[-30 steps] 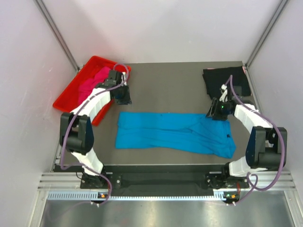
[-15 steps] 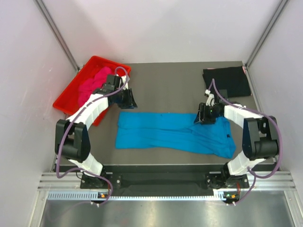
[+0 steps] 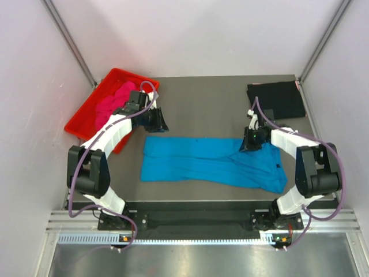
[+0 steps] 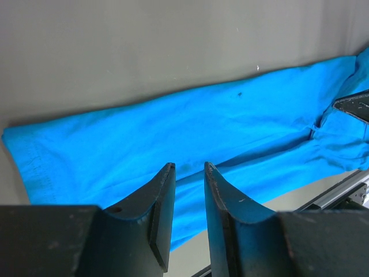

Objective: Fold and stack the t-shirts
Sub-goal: Fold the tshirt

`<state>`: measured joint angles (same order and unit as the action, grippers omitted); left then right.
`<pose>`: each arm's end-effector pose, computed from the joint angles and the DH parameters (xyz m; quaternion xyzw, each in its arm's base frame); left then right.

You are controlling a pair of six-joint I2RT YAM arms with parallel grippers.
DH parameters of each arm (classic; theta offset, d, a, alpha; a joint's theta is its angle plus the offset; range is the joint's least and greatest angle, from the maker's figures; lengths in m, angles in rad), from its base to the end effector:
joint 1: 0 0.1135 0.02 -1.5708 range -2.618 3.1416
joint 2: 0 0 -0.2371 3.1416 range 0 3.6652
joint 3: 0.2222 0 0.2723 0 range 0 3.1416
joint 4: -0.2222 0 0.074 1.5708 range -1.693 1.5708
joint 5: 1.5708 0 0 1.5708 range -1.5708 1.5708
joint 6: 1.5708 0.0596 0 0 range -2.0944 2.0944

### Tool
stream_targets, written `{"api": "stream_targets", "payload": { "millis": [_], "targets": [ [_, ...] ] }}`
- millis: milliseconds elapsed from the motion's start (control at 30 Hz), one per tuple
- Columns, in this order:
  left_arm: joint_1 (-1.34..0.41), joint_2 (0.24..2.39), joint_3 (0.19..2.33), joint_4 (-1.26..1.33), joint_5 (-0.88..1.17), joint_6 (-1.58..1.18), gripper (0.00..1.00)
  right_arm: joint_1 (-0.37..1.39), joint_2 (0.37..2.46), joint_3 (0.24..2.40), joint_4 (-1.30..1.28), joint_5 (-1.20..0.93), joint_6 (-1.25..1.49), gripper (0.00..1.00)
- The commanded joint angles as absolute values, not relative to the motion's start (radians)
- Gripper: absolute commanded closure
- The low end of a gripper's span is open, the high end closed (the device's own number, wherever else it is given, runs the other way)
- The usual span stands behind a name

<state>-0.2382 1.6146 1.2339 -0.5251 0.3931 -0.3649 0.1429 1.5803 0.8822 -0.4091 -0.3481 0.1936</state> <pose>0.3628 -0.1116 0.2058 0.0049 0.9292 -0.2713 0.2509 0.3163 0.0660 0.1095 -0.0155 0.9593 0.2040 0.1948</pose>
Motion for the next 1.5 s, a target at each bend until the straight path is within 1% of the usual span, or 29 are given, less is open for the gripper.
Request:
{"api": "stream_targets", "payload": {
  "millis": [0, 167, 300, 400, 667, 700, 800, 833, 867, 900, 967, 1000, 1033, 1067, 1100, 1233, 1300, 1467],
  "targets": [
    [-0.239, 1.598, 1.238, -0.485, 0.407, -0.364, 0.68, 0.170, 1.519, 0.879, -0.403, -0.304, 0.218, 1.00],
    [-0.239, 1.591, 1.236, -0.486, 0.400, -0.365, 0.68, 0.199, 1.462, 0.865, -0.454, -0.246, 0.258, 1.00],
    [-0.239, 1.589, 1.233, -0.486, 0.405, -0.368, 0.68, 0.209, 1.367, 0.789, -0.442, -0.225, 0.299, 1.00],
    [-0.239, 1.591, 1.230, -0.486, 0.403, -0.370, 0.68, 0.247, 1.319, 0.741, -0.430, -0.232, 0.348, 1.00],
    [-0.239, 1.600, 1.227, -0.482, 0.403, -0.379, 0.68, 0.322, 1.169, 0.635, -0.414, -0.169, 0.506, 1.00],
    [-0.239, 1.604, 1.227, -0.480, 0.410, -0.383, 0.68, 0.324, 1.161, 0.629, -0.426, -0.160, 0.547, 0.93],
    [-0.239, 1.624, 1.250, -0.494, 0.425, -0.399, 0.68, 0.324, 1.121, 0.640, -0.517, -0.149, 0.597, 0.89],
    [-0.239, 1.631, 1.259, -0.500, 0.434, -0.402, 0.68, 0.322, 1.109, 0.653, -0.552, -0.111, 0.603, 0.86],
    [-0.239, 1.637, 1.267, -0.506, 0.436, -0.405, 0.68, 0.322, 1.082, 0.688, -0.621, -0.091, 0.604, 0.82],
    [-0.239, 1.643, 1.281, -0.506, 0.437, -0.408, 0.68, 0.321, 1.066, 0.707, -0.641, -0.072, 0.603, 0.75],
    [-0.239, 1.644, 1.282, -0.497, 0.436, -0.419, 0.68, 0.319, 1.045, 0.754, -0.661, -0.031, 0.598, 0.69],
    [-0.241, 1.646, 1.276, -0.482, 0.439, -0.423, 0.68, 0.315, 1.049, 0.767, -0.658, -0.015, 0.588, 0.64],
    [-0.242, 1.647, 1.273, -0.476, 0.445, -0.429, 0.68, 0.310, 1.058, 0.779, -0.652, -0.006, 0.581, 0.63],
    [-0.244, 1.652, 1.270, -0.471, 0.459, -0.437, 0.68, 0.310, 1.084, 0.801, -0.643, -0.006, 0.568, 0.63],
    [-0.250, 1.655, 1.269, -0.469, 0.463, -0.439, 0.68, 0.308, 1.100, 0.805, -0.609, 0.021, 0.548, 0.65],
    [-0.258, 1.657, 1.249, -0.469, 0.460, -0.439, 0.68, 0.307, 1.187, 0.811, -0.479, 0.064, 0.463, 0.76],
    [-0.259, 1.648, 1.236, -0.465, 0.453, -0.440, 0.68, 0.304, 1.264, 0.827, -0.434, 0.071, 0.416, 0.81],
    [-0.259, 1.641, 1.233, -0.474, 0.446, -0.437, 0.68, 0.298, 1.459, 0.903, -0.462, 0.078, 0.393, 0.89]
  ]
}}
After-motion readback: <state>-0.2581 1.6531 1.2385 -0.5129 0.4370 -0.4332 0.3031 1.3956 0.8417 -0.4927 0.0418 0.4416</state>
